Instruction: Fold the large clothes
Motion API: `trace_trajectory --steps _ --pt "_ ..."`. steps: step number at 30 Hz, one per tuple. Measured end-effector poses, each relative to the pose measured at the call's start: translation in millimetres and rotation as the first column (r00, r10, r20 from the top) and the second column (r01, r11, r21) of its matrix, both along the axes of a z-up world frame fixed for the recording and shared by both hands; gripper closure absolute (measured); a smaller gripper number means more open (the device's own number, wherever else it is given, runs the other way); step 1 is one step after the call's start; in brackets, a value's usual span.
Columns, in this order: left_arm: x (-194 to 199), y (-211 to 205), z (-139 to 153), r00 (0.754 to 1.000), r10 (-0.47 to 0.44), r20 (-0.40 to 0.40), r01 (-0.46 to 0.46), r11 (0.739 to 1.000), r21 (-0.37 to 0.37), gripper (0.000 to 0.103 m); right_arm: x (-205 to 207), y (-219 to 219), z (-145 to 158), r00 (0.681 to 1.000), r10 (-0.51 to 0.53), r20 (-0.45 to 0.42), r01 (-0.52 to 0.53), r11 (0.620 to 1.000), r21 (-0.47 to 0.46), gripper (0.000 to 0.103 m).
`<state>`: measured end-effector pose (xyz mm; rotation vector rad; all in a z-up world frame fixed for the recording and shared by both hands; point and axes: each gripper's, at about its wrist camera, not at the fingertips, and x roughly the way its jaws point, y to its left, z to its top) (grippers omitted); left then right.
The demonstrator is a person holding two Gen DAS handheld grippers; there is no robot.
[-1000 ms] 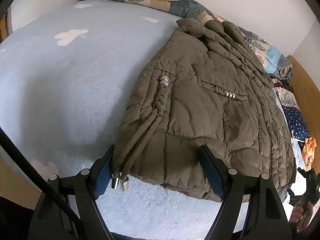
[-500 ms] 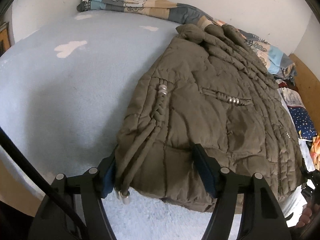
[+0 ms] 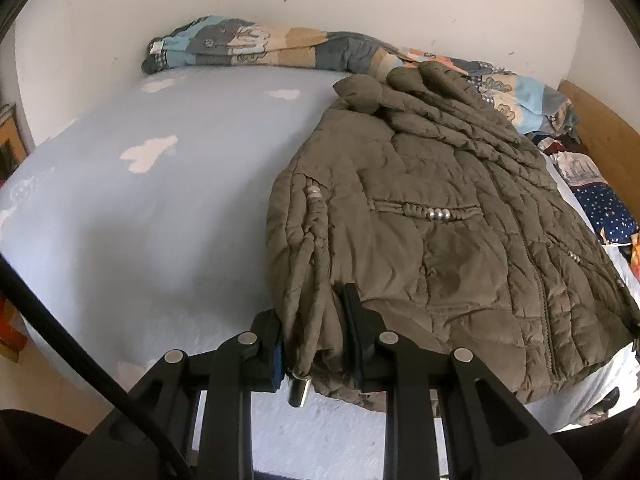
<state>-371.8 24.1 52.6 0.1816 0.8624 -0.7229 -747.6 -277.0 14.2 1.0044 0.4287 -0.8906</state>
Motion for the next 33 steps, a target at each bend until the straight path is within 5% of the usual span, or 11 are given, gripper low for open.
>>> trace_trajectory --steps 4,7,13,16,20,22,25,26,28,33 --pt "12 -2 -11 0.998 0.027 -0.052 -0.026 1.0 0.014 0.076 -2 1 -4 1.0 0.006 -0.003 -0.006 1.0 0.01 0.093" --pt "19 -2 -19 0.994 0.067 -0.085 -0.064 0.997 0.035 0.051 -2 -6 -9 1.0 0.005 0.023 -0.006 0.999 0.041 0.087" --pt "29 3 -29 0.981 0.111 -0.161 -0.111 0.994 0.013 0.037 -9 -15 -22 0.997 -0.035 0.062 0.029 0.994 0.101 0.082" --pt "32 6 -34 0.972 0.131 -0.197 -0.133 0.991 0.0 0.031 -14 -17 -27 0.995 -0.059 0.082 0.048 0.991 0.126 0.074" --pt "34 6 -41 0.964 0.146 -0.224 -0.154 0.988 -0.017 0.027 -21 -21 -34 0.991 -0.101 0.084 0.087 0.984 0.153 0.048" --pt "33 3 -41 0.965 0.151 -0.215 -0.158 0.987 -0.015 0.026 -20 -23 -37 0.992 -0.101 0.078 0.088 0.983 0.161 0.047" --pt "30 0 -40 0.972 0.135 -0.19 -0.141 0.99 -0.019 0.028 -12 -25 -45 0.992 -0.075 0.103 0.055 0.98 0.19 0.049" --pt "29 -2 -37 0.978 0.114 -0.175 -0.121 0.992 -0.028 0.042 -8 -26 -49 0.99 -0.058 0.125 0.031 0.978 0.205 0.068" --pt "24 -5 -31 0.986 0.079 -0.144 -0.086 0.996 -0.039 0.065 -5 -24 -45 0.992 -0.042 0.118 0.02 0.983 0.182 0.08" --pt "7 -10 -14 1.0 0.025 -0.019 -0.026 0.999 -0.039 0.078 3 -12 -25 0.998 0.002 0.069 -0.007 0.998 0.067 0.089"
